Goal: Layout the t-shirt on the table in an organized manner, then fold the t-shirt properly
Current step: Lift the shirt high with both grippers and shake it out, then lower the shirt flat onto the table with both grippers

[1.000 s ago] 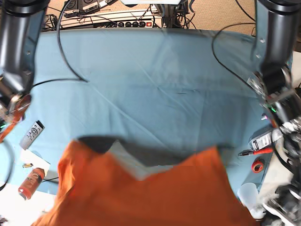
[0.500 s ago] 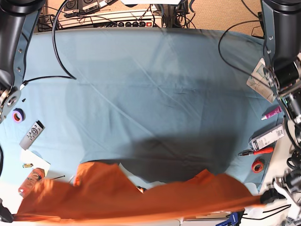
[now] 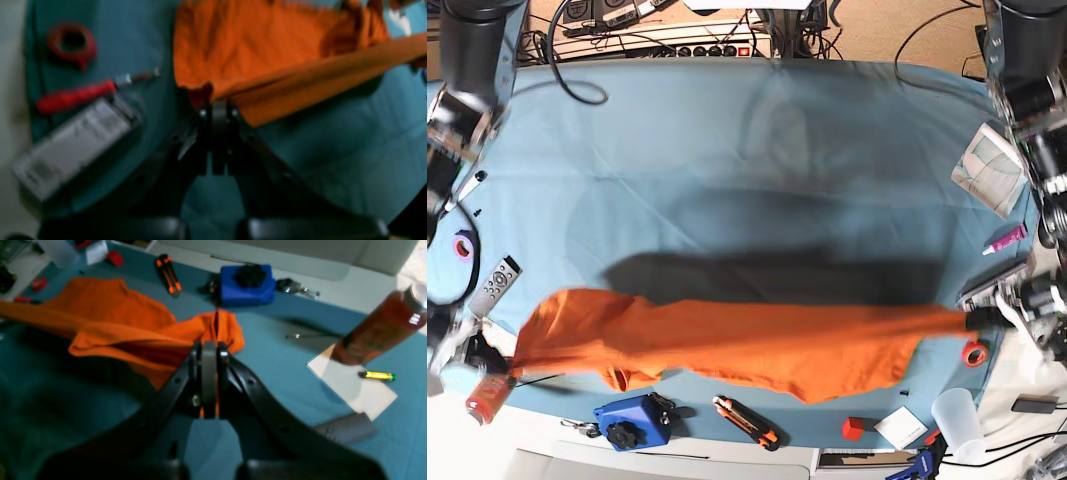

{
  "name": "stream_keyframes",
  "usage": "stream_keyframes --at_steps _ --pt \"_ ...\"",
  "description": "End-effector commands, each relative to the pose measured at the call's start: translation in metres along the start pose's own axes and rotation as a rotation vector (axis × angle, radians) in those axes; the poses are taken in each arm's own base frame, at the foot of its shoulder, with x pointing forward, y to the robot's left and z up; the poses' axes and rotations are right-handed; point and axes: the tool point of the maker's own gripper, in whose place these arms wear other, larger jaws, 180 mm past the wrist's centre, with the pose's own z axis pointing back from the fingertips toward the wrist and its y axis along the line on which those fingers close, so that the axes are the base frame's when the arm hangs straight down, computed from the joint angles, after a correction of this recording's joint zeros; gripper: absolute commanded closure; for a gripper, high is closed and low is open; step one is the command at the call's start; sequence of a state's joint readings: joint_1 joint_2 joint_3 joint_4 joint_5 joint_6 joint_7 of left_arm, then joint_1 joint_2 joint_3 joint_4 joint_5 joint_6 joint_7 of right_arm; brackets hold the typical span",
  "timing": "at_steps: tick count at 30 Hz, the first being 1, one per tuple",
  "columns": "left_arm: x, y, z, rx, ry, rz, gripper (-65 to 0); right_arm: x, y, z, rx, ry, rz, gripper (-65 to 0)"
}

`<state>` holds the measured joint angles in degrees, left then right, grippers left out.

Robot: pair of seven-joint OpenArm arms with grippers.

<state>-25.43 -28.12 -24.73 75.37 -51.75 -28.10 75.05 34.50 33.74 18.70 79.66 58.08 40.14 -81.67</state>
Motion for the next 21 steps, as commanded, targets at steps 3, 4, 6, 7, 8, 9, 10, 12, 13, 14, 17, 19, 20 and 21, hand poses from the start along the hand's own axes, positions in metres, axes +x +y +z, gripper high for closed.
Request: stream_keyframes --at_steps 3,4,6,7,8,9,10,12,13,14,17,19,20,21 --pt "-0.009 0.000 0.011 0.021 0.004 -0.036 0.0 0.001 0.003 0.021 -0.041 -0.080 0.018 0.0" --pt "-0.019 -0.002 0.012 0.025 0.022 -0.041 0.0 -0.007 0.006 0.024 -0.048 -0.087 0.011 0.0" --pt "-0.042 -0.003 0.013 0.045 0.065 -0.059 0.0 -0.022 0.015 0.031 -0.053 -0.105 -0.008 0.0" --pt "-0.053 -0.004 0.015 0.060 0.086 -0.071 0.0 -0.029 0.020 0.034 -0.053 -0.113 -0.015 0.0" --pt "-0.064 -0.005 0.017 0.078 0.104 -0.076 0.0 -0.036 0.026 0.037 -0.054 -0.116 -0.020 0.0" --pt "-0.073 -0.006 0.020 0.097 0.112 -0.079 0.0 -0.045 0.031 0.039 -0.057 -0.112 -0.023 0.0" --pt "-0.081 -0.007 0.024 0.114 0.118 -0.088 0.0 -0.055 0.038 0.041 -0.060 -0.102 -0.024 0.0" --pt "-0.094 -0.007 0.033 0.155 0.109 -0.072 0.0 -0.076 0.051 0.045 -0.060 -0.068 -0.025 0.0" --pt "-0.099 -0.007 0.039 0.168 0.095 -0.059 0.0 -0.086 0.059 0.046 -0.058 -0.048 -0.025 0.0" --pt "-0.105 -0.008 0.044 0.179 0.079 -0.043 0.0 -0.096 0.066 0.048 -0.056 -0.027 -0.025 0.0" --pt "-0.125 -0.005 0.060 0.204 0.044 0.032 0.0 -0.124 0.082 0.057 -0.055 0.029 -0.033 0.0" --pt "-0.143 -0.001 0.068 0.220 0.045 0.089 0.0 -0.138 0.088 0.064 -0.065 0.056 -0.047 0.0" --pt "-0.152 0.001 0.072 0.230 0.051 0.112 0.0 -0.144 0.091 0.069 -0.067 0.059 -0.060 0.0" --pt "-0.159 0.002 0.075 0.233 0.057 0.124 0.0 -0.149 0.093 0.073 -0.066 0.059 -0.078 0.0"
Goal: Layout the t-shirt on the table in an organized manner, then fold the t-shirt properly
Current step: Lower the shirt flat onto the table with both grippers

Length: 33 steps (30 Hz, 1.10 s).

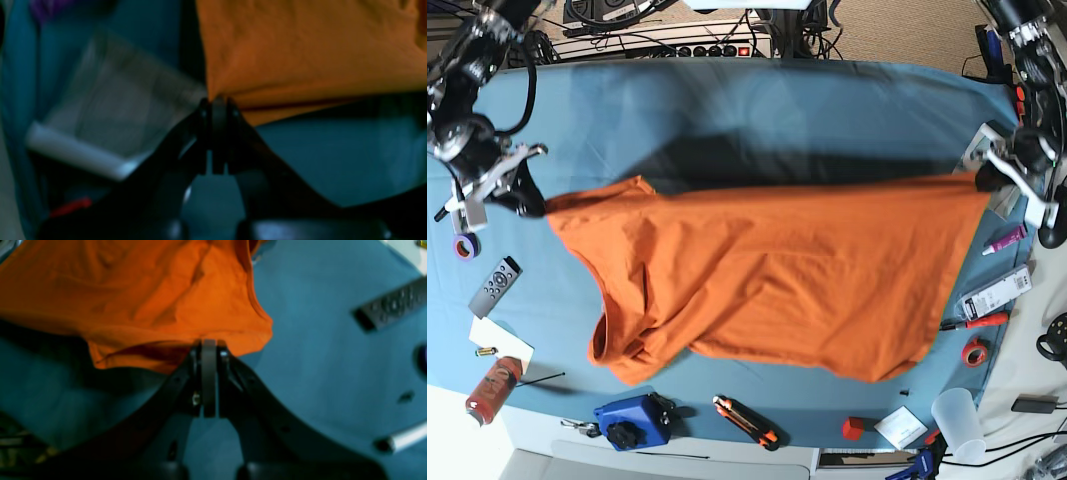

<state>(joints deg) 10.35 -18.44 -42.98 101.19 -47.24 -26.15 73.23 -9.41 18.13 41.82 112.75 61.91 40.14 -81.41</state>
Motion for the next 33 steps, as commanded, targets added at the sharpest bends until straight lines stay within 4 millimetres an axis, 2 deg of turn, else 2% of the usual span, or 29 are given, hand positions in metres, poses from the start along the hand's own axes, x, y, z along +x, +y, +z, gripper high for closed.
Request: stream_keyframes --at_steps 1,5,11,14,18,23,29,33 --pt "0.008 0.004 0.009 0.008 -0.039 -0.015 0.0 0.009 0.001 0.009 0.001 -0.047 0.008 0.0" --pt "-0.008 0.015 0.023 0.017 -0.052 0.043 0.0 -0.014 0.001 0.027 0.004 -0.021 -0.051 0.0" --pt "-0.019 0.036 0.045 0.067 -0.074 0.086 0.0 -0.048 0.011 0.047 0.040 0.045 -0.123 0.0" --pt "-0.027 0.037 0.047 0.073 -0.057 0.090 0.0 -0.064 0.016 0.053 0.046 0.094 -0.144 0.0" --pt "-0.033 0.038 0.047 0.076 -0.043 0.096 0.0 -0.076 0.019 0.058 0.048 0.132 -0.157 0.0" --pt "-0.028 0.037 0.047 0.073 -0.057 0.093 0.0 -0.071 0.017 0.056 0.047 0.114 -0.150 0.0" --pt "-0.002 0.036 0.046 0.067 -0.177 0.081 0.0 -0.046 0.005 0.045 0.011 0.049 -0.108 0.0" --pt "0.005 0.029 0.037 0.053 -0.175 0.056 0.0 -0.040 -0.004 0.034 -0.032 0.062 -0.070 0.0"
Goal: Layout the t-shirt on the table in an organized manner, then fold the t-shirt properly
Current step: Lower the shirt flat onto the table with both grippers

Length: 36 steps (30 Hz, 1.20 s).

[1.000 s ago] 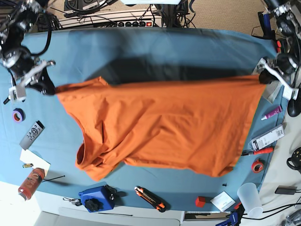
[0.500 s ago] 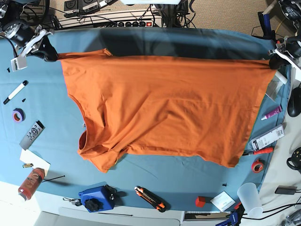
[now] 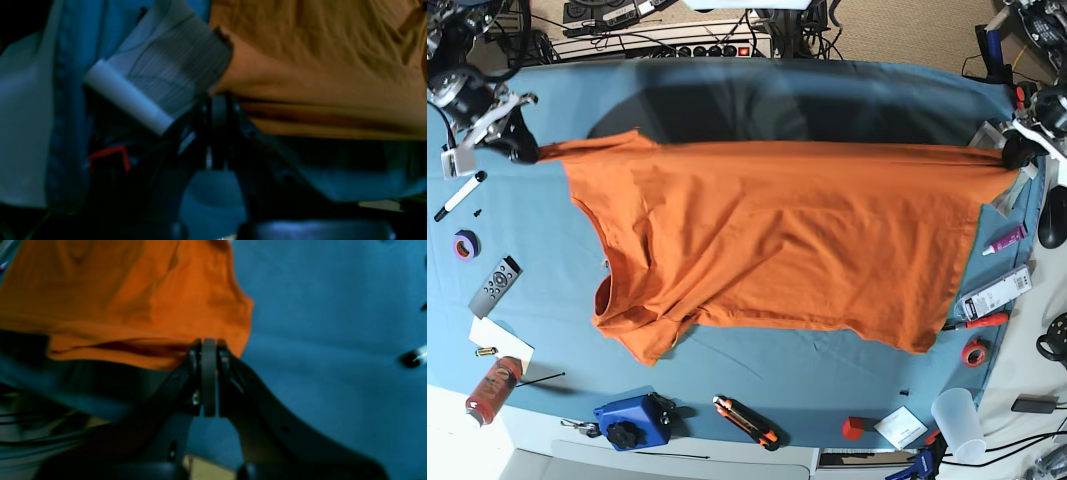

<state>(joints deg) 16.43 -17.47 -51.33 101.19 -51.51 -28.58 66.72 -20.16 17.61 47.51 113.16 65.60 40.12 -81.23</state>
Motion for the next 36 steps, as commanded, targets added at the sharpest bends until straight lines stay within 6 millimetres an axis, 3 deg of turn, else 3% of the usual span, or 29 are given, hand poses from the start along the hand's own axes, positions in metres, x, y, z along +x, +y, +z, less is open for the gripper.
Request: stream_keyframes --at_steps 1,5,8,11,16,26,31,36 --pt "0.016 -0.001 0.001 0.007 -0.040 -0.040 0.0 0.010 -0.001 0.000 -0.009 -0.015 0.034 0.0" --pt "0.021 -0.012 -0.017 0.010 -0.046 -0.113 0.0 -0.003 0.007 -0.022 -0.010 0.074 0.092 0.0" --pt "0.026 -0.013 -0.028 0.052 -0.036 -0.134 0.0 0.004 0.011 -0.036 -0.031 0.041 0.150 0.0" --pt "0.043 -0.014 -0.032 0.071 -0.077 -0.128 0.0 0.006 0.010 -0.047 -0.065 0.060 0.212 0.0" --pt "0.069 -0.017 -0.035 0.083 -0.139 -0.152 0.0 0.031 0.007 -0.066 -0.086 -0.002 0.261 0.0" --pt "0.076 -0.012 -0.055 0.034 -0.169 -0.128 0.0 0.026 -0.028 -0.121 -0.042 0.041 0.066 0.0" --pt "0.081 -0.017 -0.064 0.008 -0.169 -0.126 0.0 0.026 -0.035 -0.132 -0.034 0.046 0.017 0.0" --pt "0.075 -0.038 -0.091 -0.038 -0.114 -0.172 0.0 0.032 -0.041 -0.133 -0.056 0.024 0.026 0.0"
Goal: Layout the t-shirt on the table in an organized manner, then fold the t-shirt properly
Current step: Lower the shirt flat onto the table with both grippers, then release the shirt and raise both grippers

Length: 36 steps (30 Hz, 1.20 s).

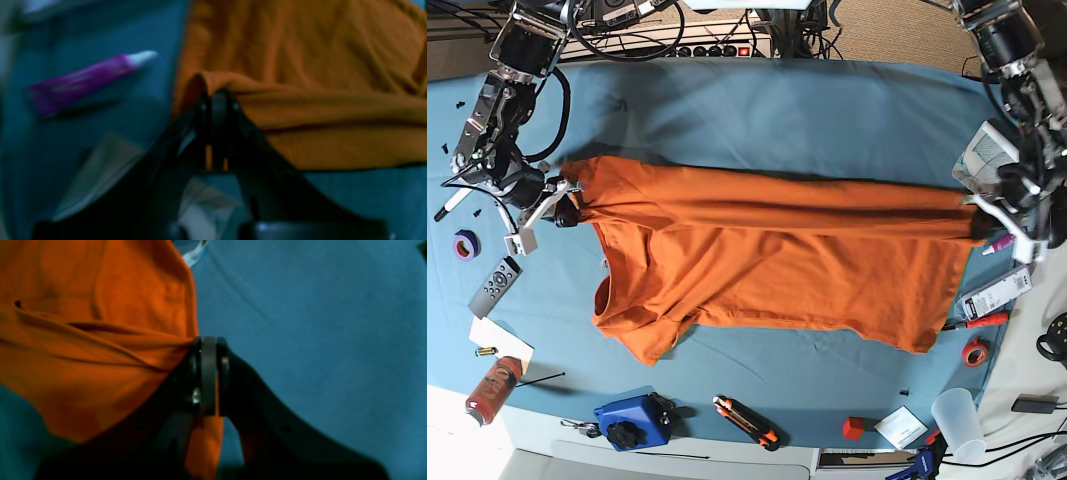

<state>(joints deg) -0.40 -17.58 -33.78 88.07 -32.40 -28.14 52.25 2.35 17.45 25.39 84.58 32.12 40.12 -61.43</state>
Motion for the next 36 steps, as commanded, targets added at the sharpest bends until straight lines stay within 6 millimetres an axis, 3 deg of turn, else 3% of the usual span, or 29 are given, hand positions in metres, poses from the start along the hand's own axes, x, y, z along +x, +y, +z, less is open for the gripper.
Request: stream_keyframes --at_steps 1,5,10,12,14,16,21,27,31,36 --pt "0.024 0.003 0.001 0.021 -0.063 -0.024 0.0 0.021 -0.008 0.007 -0.022 -0.061 0.021 0.0" --pt "0.030 0.018 -0.004 0.142 -0.080 0.005 0.0 0.022 -0.010 0.007 -0.032 -0.065 0.027 0.0" --pt "0.032 0.018 -0.004 0.145 -0.076 -0.016 0.0 0.025 -0.010 0.007 -0.032 -0.075 0.028 0.0" --pt "0.032 0.014 -0.005 0.126 -0.074 -0.039 -13.7 0.025 -0.010 0.007 -0.031 -0.075 0.028 0.0" --pt "0.032 0.013 -0.005 0.121 -0.076 -0.045 -28.1 0.025 -0.010 0.007 -0.030 -0.077 0.027 -7.8" --pt "0.035 0.014 -0.004 0.126 -0.091 -0.039 -33.1 0.029 -0.007 0.007 -0.014 -0.097 0.018 -16.6" --pt "0.031 0.025 -0.003 0.184 -0.071 0.027 -33.1 0.052 -0.004 0.015 0.031 -0.180 -0.022 -18.2" --pt "0.015 0.018 0.005 0.150 0.051 0.059 -33.1 0.089 -0.012 0.042 0.105 -0.304 -0.132 -18.1" --pt "0.003 0.013 0.017 0.072 0.123 0.074 -33.1 0.080 -0.023 0.060 0.122 -0.307 -0.206 -18.1" --pt "0.011 0.036 0.053 0.020 0.041 0.167 -33.1 0.059 -0.048 0.092 0.089 -0.369 -0.303 -18.1"
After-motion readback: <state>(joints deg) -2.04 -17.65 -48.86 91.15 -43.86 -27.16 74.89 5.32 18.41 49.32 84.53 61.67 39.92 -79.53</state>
